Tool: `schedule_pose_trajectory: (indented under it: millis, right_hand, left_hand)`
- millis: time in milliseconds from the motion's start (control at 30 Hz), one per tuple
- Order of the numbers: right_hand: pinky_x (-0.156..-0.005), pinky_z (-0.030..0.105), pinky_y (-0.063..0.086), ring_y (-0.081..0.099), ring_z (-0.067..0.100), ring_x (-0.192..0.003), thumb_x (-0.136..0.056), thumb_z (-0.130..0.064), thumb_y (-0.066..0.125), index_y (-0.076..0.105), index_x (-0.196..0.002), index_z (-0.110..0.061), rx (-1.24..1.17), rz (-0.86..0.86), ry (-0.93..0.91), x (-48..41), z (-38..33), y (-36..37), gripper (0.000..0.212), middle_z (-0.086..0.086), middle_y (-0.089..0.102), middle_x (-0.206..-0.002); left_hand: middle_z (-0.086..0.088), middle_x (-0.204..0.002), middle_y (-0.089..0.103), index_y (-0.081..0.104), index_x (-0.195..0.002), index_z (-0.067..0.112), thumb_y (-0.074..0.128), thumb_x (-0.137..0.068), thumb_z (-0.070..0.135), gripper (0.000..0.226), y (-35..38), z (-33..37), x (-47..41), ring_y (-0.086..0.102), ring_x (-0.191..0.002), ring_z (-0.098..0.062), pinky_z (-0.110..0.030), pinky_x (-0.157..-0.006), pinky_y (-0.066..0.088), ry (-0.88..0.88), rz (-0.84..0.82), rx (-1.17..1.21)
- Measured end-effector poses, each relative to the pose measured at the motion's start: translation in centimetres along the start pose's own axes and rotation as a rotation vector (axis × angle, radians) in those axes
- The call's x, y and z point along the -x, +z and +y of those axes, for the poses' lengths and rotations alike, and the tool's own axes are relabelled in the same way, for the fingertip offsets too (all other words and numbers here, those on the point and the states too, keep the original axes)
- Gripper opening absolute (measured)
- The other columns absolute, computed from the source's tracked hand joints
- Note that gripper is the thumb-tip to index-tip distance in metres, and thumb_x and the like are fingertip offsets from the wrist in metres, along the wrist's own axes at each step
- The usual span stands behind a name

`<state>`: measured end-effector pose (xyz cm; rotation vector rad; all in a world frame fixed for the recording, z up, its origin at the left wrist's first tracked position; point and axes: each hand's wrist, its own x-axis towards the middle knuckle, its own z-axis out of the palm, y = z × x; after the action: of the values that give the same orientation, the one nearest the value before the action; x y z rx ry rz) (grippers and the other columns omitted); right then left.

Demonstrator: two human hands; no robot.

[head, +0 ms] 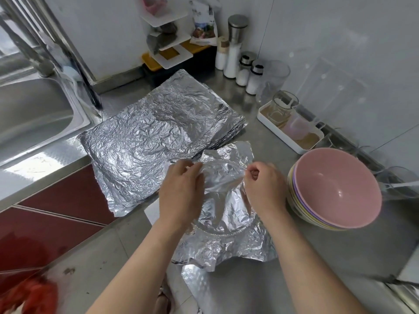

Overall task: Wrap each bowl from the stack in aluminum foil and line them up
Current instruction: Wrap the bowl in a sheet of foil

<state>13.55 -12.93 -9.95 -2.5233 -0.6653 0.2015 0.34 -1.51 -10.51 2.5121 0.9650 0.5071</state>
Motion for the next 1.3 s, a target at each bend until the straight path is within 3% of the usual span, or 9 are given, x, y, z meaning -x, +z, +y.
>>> schedule_pose_trajectory:
  millis: [133,333,467,600,700,900,1067,1167,1300]
  right_hand:
    - [-0.071,0.031,0.041,0.058,0.022,-0.085,-0.093,-0.022,0.060,0.071,-0.092,-0.015,-0.009,-0.001,-0.020,-0.4,-0.2,0.1,0.013,0.005,0.067,-0.091]
    - [-0.076,0.033,0.043,0.061,0.026,-0.092,-0.096,-0.023,0.057,0.071,-0.102,-0.014,0.030,-0.035,-0.007,-0.8,-0.4,0.3,0.018,0.007,0.070,-0.100]
    - [-0.078,0.034,0.039,0.058,0.027,-0.096,-0.097,-0.015,0.053,0.068,-0.101,-0.011,0.096,-0.095,-0.025,-1.2,-0.6,0.5,0.016,0.008,0.066,-0.102]
    - [-0.076,0.030,0.035,0.056,0.026,-0.096,-0.094,-0.008,0.055,0.066,-0.097,-0.011,0.108,-0.122,-0.085,-1.6,-0.9,0.5,0.012,0.008,0.065,-0.101]
    - [-0.078,0.033,0.039,0.057,0.026,-0.094,-0.095,-0.014,0.056,0.067,-0.096,-0.011,0.048,-0.129,-0.091,-1.8,-1.3,0.8,0.011,0.008,0.065,-0.100]
    - [-0.071,0.031,0.044,0.061,0.024,-0.087,-0.093,-0.029,0.062,0.070,-0.089,-0.014,0.052,-0.114,-0.069,-2.1,-1.2,0.3,0.018,0.003,0.070,-0.091]
    - [-0.071,0.032,0.046,0.061,0.025,-0.087,-0.093,-0.029,0.062,0.072,-0.088,-0.014,0.070,-0.105,-0.074,-2.0,-0.9,0.3,0.018,0.004,0.070,-0.092]
    - [-0.068,0.030,0.036,0.057,0.024,-0.088,-0.096,-0.026,0.058,0.069,-0.089,-0.014,0.108,-0.068,-0.065,-1.5,-0.6,0.5,0.018,0.004,0.064,-0.095]
    - [-0.070,0.035,0.047,0.058,0.023,-0.081,-0.095,-0.022,0.057,0.067,-0.085,-0.013,0.034,0.019,0.025,-0.7,-0.1,1.0,0.017,0.003,0.065,-0.087]
  left_hand:
    - [-0.003,-0.114,0.065,0.070,-0.113,0.016,0.065,-0.091,0.017,0.022,1.1,1.4,-3.0,0.058,-0.101,-0.026,-0.037,-0.075,0.050,0.183,-0.067,-0.028]
    - [-0.006,-0.090,0.065,0.073,-0.088,0.010,0.058,-0.093,0.017,0.018,2.7,1.2,-5.0,0.056,-0.085,-0.027,-0.032,-0.068,0.037,0.220,-0.142,-0.041]
    - [-0.008,-0.090,0.065,0.074,-0.091,0.009,0.062,-0.090,0.014,0.013,2.6,0.8,-5.4,0.056,-0.084,-0.028,-0.037,-0.075,0.045,0.242,-0.183,-0.040]
    - [-0.007,-0.085,0.062,0.073,-0.092,0.012,0.044,-0.091,0.030,0.034,2.3,0.5,-5.0,0.055,-0.079,-0.028,-0.037,-0.067,0.048,0.305,-0.164,-0.012]
    - [-0.008,-0.080,0.063,0.074,-0.083,0.008,0.042,-0.089,0.029,0.039,2.5,0.2,-5.2,0.057,-0.072,-0.028,-0.036,-0.063,0.051,0.299,-0.151,0.012]
    - [-0.010,-0.076,0.065,0.074,-0.081,0.005,0.063,-0.089,0.012,0.015,2.8,-0.1,-5.0,0.058,-0.069,-0.030,-0.035,-0.062,0.048,0.263,-0.118,-0.016]
    - [-0.008,-0.077,0.063,0.071,-0.081,0.009,0.043,-0.092,0.021,0.032,3.8,-0.5,-5.2,0.056,-0.072,-0.028,-0.039,-0.067,0.050,0.300,-0.111,-0.026]
    - [-0.008,-0.082,0.061,0.069,-0.088,0.011,0.039,-0.092,0.024,0.033,3.6,0.0,-5.4,0.054,-0.076,-0.028,-0.042,-0.070,0.050,0.329,-0.170,-0.087]
    - [-0.008,-0.119,0.059,0.055,-0.128,0.016,0.046,-0.098,0.034,0.037,2.3,0.6,-4.3,0.054,-0.105,-0.029,-0.042,-0.087,0.046,0.220,-0.156,-0.157]
